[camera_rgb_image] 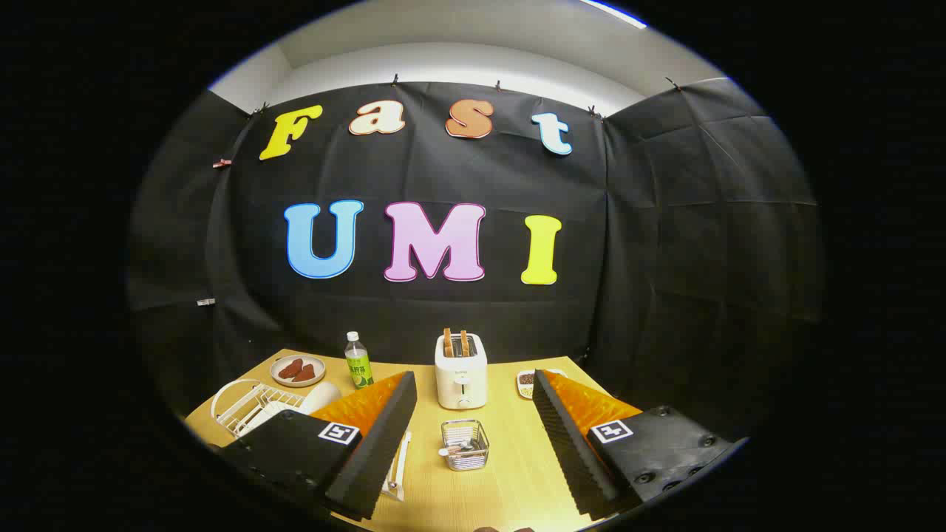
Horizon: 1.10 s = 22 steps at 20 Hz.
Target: Take the plate from the dish rack, then take the spoon from the basket and place it into the plate.
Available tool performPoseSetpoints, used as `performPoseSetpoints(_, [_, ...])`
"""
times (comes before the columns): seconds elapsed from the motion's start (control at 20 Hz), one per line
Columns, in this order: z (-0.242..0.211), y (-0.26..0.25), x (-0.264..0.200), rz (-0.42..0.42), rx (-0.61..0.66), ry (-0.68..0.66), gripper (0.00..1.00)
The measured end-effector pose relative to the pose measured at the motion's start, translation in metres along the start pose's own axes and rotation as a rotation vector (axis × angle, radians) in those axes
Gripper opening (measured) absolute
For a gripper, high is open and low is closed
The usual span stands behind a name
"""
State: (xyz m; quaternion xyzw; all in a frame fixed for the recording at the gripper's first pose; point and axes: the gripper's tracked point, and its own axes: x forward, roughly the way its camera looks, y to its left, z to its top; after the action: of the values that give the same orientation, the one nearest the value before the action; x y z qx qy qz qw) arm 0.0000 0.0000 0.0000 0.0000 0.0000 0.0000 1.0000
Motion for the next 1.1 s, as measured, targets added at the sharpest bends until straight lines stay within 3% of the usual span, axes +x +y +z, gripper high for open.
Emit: performPoseSetpoints(1.1, [-0.021, 0.025, -0.003, 0.110, 0.029, 0.115, 0.97])
